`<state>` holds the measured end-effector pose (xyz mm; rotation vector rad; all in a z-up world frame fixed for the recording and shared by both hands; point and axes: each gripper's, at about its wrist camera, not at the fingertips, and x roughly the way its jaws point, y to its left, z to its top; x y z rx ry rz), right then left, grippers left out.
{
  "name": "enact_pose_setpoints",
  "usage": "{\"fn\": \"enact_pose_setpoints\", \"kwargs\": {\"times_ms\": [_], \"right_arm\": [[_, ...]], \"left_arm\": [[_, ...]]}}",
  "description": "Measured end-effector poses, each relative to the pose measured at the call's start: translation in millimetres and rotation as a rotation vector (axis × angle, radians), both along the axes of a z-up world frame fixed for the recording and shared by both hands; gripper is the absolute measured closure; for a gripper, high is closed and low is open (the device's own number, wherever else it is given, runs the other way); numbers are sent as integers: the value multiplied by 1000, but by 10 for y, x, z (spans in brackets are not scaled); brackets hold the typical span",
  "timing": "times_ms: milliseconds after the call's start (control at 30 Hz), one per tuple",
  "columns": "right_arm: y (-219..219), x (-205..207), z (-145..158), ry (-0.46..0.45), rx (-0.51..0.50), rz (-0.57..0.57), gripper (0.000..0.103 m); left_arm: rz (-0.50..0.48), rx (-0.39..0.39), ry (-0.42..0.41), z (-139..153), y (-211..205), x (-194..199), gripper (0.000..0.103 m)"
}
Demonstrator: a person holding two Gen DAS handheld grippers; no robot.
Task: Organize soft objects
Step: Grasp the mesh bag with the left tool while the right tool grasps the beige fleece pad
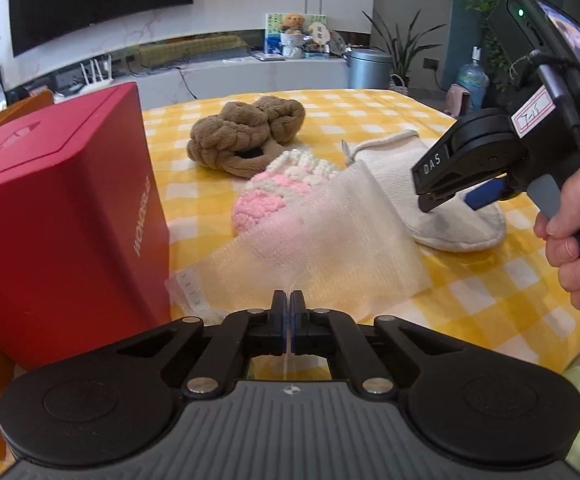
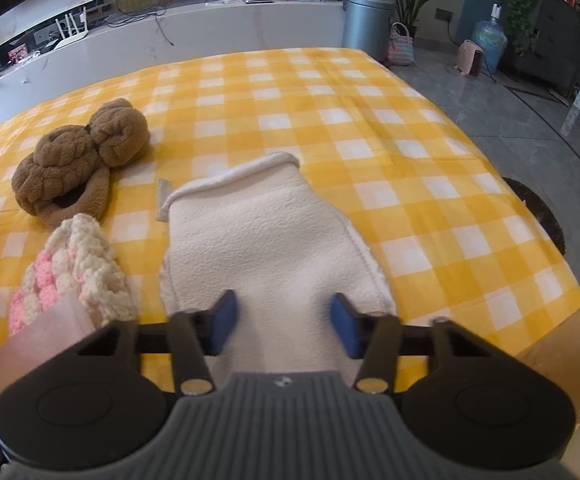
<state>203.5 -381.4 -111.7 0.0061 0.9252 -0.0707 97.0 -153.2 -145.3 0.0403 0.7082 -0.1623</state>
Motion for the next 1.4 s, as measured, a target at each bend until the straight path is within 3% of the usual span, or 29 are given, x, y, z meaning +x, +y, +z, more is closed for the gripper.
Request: {"fn": "enact_pose_setpoints", "kwargs": {"times_ms": [67,133,200,233,267,300,333,400,433,500,533,700,900,1067,1167,1300,1367,1400], "right_arm": [[-23,-2,5,0,-2,1,69],[-45,-3,8,-1,4,4,71],[-61,-3,19,2,8,9,70],[-72,-2,32,8,14,11,69],[-86,-8,51,9,28,12,65],[-106,-23,76,2,54,20,62],[-121,-42,105,-9,83,33,58],[-144,-71,165,-35,113,43,35],[-150,-77,187,-46,115,43,29],[-159,-70,214,-63,101,31,5],[-171,-55,215,-63,93,23,2],[-260,67,85,-29,94,-31,3],[-314,292,-73,16,131,-63,2],[-304,344,-77,44,150,-40,2],[-220,335,-73,65,136,-3,2],[-36,302,-101,83,44,61,2],[-32,295,-99,86,55,55,2],[-32,290,-98,86,55,56,2]], "left_arm": [[-40,-21,32,22,-3,3,102],[-137,7,58,67,-71,-21,100],[-221,64,17,145,-149,-95,86],[-256,101,-28,185,-184,-143,65],[-290,143,-72,217,-217,-184,30],[-318,178,-115,234,-245,-211,17],[-345,200,-153,243,-263,-225,9],[-411,215,-158,212,-288,-165,8],[-451,216,-130,176,-296,-104,8],[-500,201,-68,98,-303,28,7],[-496,188,-45,59,-297,89,7],[-395,139,-16,-66,-163,277,3],[-427,12,33,-114,-26,282,0],[-511,51,1,-185,-66,179,0],[-507,44,0,-198,-72,170,0],[-510,52,35,-161,-91,222,0],[-482,53,48,-120,-107,237,0],[-462,51,47,-99,-106,232,7]]}}
